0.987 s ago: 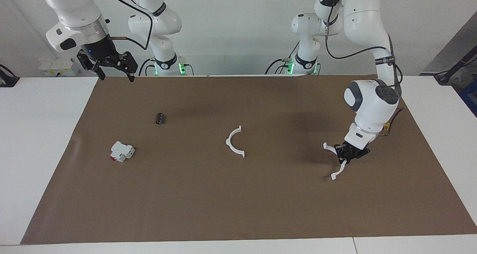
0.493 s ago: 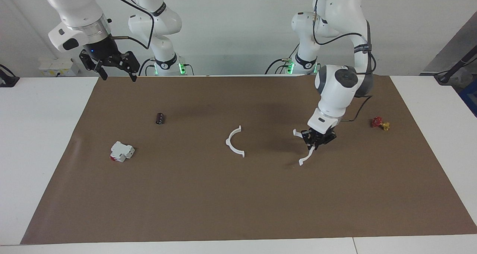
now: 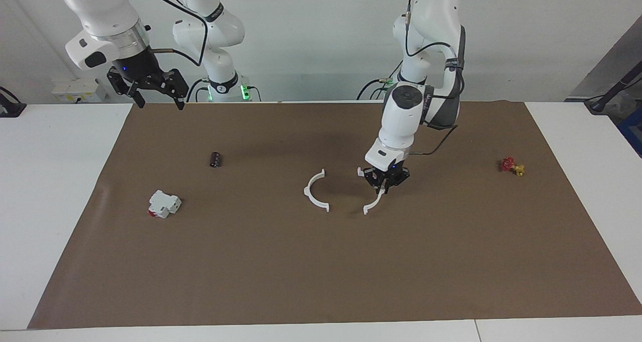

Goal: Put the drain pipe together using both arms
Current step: 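Carry the held clamp with the left gripper toward the centre clamp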

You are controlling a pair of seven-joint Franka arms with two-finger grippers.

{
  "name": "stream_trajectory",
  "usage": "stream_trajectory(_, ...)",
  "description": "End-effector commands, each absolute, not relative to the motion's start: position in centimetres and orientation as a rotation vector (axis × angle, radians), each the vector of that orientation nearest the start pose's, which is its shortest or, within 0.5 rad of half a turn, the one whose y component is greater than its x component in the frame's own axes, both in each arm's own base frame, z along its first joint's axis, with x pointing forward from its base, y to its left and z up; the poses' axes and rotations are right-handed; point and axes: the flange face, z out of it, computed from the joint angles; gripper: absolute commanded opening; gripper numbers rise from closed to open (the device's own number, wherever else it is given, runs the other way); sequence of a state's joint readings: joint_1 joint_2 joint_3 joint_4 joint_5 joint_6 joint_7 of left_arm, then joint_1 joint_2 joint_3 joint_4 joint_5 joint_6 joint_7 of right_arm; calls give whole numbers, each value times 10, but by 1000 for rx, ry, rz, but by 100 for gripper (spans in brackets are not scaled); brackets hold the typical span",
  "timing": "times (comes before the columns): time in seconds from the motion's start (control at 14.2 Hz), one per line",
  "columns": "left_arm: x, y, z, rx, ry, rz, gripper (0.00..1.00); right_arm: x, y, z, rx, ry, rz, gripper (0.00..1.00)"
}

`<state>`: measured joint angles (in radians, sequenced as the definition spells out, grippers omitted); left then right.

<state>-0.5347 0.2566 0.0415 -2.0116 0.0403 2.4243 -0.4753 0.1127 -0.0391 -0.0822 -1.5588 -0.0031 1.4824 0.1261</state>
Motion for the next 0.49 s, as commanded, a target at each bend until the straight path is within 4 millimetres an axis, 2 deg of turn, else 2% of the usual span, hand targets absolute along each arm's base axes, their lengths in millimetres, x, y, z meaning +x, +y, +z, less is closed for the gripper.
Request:
stream_trajectory(0.0,526,-316,326,-3161,56,-285,0,529,15,646,-3119,112,72,100)
stream_trajectory(0.21,513,-339,319,-3167,68,-278,0,529,15,646,-3119,112,72,100)
stream_trajectory(0.35,514,-342,316,-3177,75,-310,0,529,15,646,-3119,112,72,100)
stream_trajectory(0.42,513,-345,308,-3178,84,-312,0,529,15,646,-3119,112,72,100)
